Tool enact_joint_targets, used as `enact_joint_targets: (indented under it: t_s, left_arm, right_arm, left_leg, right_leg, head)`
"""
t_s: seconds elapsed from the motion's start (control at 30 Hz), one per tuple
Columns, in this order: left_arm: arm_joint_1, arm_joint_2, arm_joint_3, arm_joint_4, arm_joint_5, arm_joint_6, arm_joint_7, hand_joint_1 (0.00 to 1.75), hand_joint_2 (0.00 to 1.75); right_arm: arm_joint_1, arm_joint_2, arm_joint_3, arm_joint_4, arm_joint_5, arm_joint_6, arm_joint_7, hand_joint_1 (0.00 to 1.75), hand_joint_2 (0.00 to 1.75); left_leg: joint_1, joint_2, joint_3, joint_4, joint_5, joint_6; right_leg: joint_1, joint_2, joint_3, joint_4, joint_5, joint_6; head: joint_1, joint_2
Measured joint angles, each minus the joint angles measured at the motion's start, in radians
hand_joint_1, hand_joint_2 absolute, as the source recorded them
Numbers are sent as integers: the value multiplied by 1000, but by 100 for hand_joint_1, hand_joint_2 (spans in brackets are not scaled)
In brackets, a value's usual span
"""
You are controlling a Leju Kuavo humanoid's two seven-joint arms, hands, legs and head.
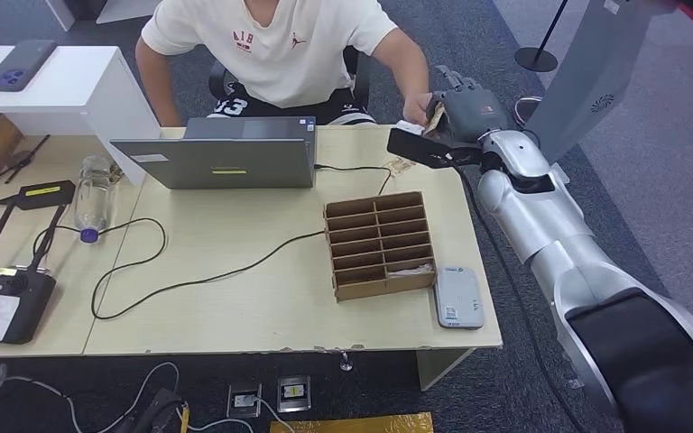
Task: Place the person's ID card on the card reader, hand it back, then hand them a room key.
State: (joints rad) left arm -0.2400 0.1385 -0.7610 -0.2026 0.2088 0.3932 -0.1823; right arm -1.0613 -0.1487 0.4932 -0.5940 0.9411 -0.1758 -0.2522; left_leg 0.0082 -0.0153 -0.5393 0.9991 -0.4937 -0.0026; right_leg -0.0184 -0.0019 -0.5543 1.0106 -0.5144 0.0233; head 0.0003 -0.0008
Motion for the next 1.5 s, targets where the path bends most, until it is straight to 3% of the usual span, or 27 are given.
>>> enact_joint_targets:
  t_s: [0.03,0.07,0.4,0.5,0.73,0.97,1.13,1.3,1.5]
  left_arm:
    - [2,1,0,0,1,1,0,0,175]
    - [5,1,0,0,1,1,0,0,175]
    - [20,2,0,0,25,23,-1,0,175]
    - [29,1,0,0,48,44,-15,0,175]
    - [74,-2,1,1,99,80,-39,0,175]
    - [105,-1,11,2,135,97,-39,0,175]
    - [108,-2,16,2,155,108,-38,0,175]
    - [111,-7,25,2,185,110,-22,0,175]
    - [111,-14,38,3,195,108,-5,0,175]
  right_arm:
    - [-1,4,5,14,-2,-5,0,17,175]
    - [-1,7,9,26,-5,-11,1,0,175]
    - [-9,13,18,85,-79,-126,-56,0,175]
    - [-17,2,12,87,-141,-224,-98,0,175]
    - [-18,-133,-80,63,-377,-398,-157,0,175]
    - [68,-336,-230,65,-561,-495,-197,0,175]
    - [208,-459,-396,73,-487,-521,-197,0,175]
    - [400,-511,-629,103,-399,-521,-171,0,175]
    - [606,-513,-860,172,-359,-521,-94,0,175]
  left_leg:
    - [0,0,0,0,0,0]
    - [0,0,0,0,0,0]
    - [0,0,0,0,0,0]
    - [0,1,1,1,0,0]
    - [0,1,0,4,-1,0]
    - [0,-1,-1,6,-3,2]
    - [0,0,-1,6,-4,3]
    - [0,-1,-2,5,-4,3]
    - [1,-1,-3,5,-5,2]
  right_leg:
    - [0,0,0,0,0,0]
    - [0,-1,0,0,0,0]
    - [0,1,-1,0,0,0]
    - [0,1,-2,0,0,0]
    - [0,1,-2,-1,0,0]
    - [0,-1,-1,-2,0,0]
    - [0,-2,-1,-2,0,0]
    - [1,-3,-2,-2,-1,0]
    - [1,-3,-2,-2,-2,0]
  head:
    - [0,0]
    - [0,0]
    - [0,0]
    - [0,0]
    - [0,0]
    - [0,0]
    - [0,0]
    - [0,0]
    - [0,0]
